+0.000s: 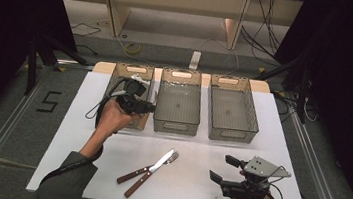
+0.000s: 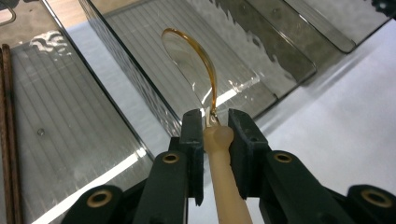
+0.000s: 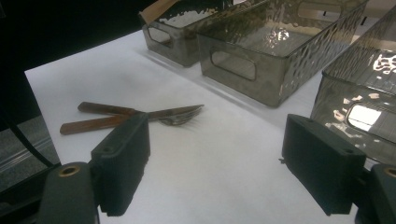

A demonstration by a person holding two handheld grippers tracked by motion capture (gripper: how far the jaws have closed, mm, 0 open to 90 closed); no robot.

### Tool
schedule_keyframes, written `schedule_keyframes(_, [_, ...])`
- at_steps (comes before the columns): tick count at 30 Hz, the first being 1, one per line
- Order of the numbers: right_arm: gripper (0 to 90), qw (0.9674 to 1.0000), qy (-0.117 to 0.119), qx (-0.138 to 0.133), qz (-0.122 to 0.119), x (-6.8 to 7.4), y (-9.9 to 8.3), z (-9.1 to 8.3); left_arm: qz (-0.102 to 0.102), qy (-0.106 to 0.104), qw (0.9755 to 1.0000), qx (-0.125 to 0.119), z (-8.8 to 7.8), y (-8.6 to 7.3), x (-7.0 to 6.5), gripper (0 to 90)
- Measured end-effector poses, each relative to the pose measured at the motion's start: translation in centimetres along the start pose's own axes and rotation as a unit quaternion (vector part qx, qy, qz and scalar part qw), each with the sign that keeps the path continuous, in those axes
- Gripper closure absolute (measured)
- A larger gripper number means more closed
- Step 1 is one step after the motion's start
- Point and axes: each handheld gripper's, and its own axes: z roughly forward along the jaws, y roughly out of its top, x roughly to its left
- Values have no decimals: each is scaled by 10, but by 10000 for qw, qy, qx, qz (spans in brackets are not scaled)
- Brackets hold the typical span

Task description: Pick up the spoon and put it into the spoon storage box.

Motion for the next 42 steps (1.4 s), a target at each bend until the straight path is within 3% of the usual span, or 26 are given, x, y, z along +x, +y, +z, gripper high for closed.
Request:
schedule_keyframes(10, [224, 10000, -2, -91, 3, -1, 0, 0, -200, -16, 9997, -147, 12, 14, 7, 761])
schedule_keyframes(23, [215, 9999, 4, -103, 22, -1, 0, 0, -298, 55, 9995, -101, 34, 28, 14, 761])
schedule_keyframes(32, [216, 9999, 17, -103, 3, -1, 0, 0, -344, 16, 9993, -172, 42, 43, 11, 760])
schedule_keyframes(35, [216, 10000, 29, -83, 4, -1, -1, 0, -224, 63, 9996, -180, 44, 49, 5, 759])
schedule_keyframes(42, [217, 10000, 38, -85, -11, 0, 0, 0, -214, 109, 9996, -149, 55, 53, -1, 757])
